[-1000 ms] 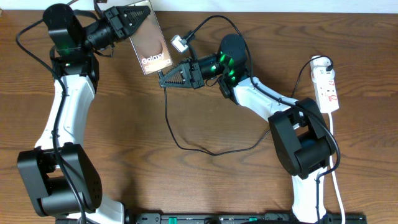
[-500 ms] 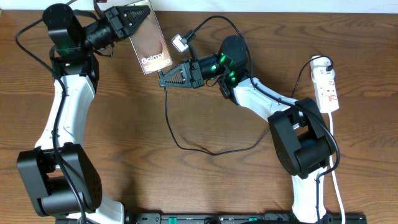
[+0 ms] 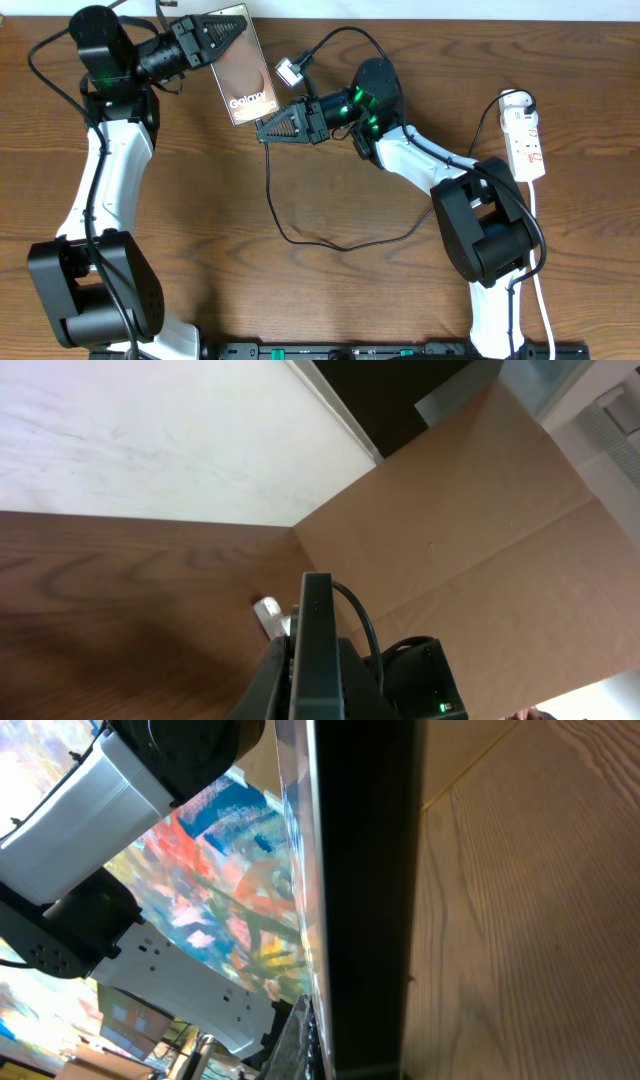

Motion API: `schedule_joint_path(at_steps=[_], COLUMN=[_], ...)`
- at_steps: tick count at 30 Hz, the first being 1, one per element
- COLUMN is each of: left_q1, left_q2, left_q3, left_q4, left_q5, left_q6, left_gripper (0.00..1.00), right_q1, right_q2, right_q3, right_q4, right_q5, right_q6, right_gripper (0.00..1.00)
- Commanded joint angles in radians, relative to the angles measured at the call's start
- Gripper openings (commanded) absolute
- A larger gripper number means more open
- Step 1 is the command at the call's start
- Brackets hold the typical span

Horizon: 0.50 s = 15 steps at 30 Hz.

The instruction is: Plug charger to phone and switch on socket

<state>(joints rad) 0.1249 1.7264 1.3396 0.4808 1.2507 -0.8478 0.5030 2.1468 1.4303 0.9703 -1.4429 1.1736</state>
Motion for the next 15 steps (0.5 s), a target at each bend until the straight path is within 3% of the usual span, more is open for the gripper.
schedule_joint_path(at_steps=[1,3,4,5,6,7,8,15], left_q1=[-0.026,-0.025,-0.025,-0.025,-0.025,-0.025,-0.024,0.011], left_q2=[-0.005,-0.005,-0.005,-0.005,-0.005,-0.005,-0.005,-0.005], left_q3=[0.005,0.005,0.005,0.005,0.005,0.005,0.005,0.005], left_q4=[-0.007,-0.007,-0.007,-0.007,-0.007,-0.007,-0.007,-0.007], left_q5=[0.154,0.151,0.148,0.144,0.130,0.120,0.108,0.069], left_q6=[0.005,0.005,0.005,0.005,0.005,0.005,0.005,0.005], left_gripper=[0.08,0.07,0.07,0.07,0.08,0.07,0.07,0.07], right_q1=[-0.040,-0.040,-0.040,-0.040,-0.040,-0.040,-0.040,-0.042], right_q2=[-0.001,-0.001,-0.001,-0.001,-0.001,-0.001,-0.001,-0.001], right_q3=[0.027,0.027,0.027,0.027,0.027,0.027,0.027,0.027], right_q4=[0.018,0.017,0.018,0.018,0.017,0.017,0.018,0.018], right_q5=[0.195,0.195,0.196,0.195,0.195,0.194,0.193,0.180], right_q6=[0.009,0.009,0.021,0.027,0.027,0.027,0.027,0.050], right_gripper=[0.01,0.06,0.18,0.34,0.67,0.78,0.96,0.99])
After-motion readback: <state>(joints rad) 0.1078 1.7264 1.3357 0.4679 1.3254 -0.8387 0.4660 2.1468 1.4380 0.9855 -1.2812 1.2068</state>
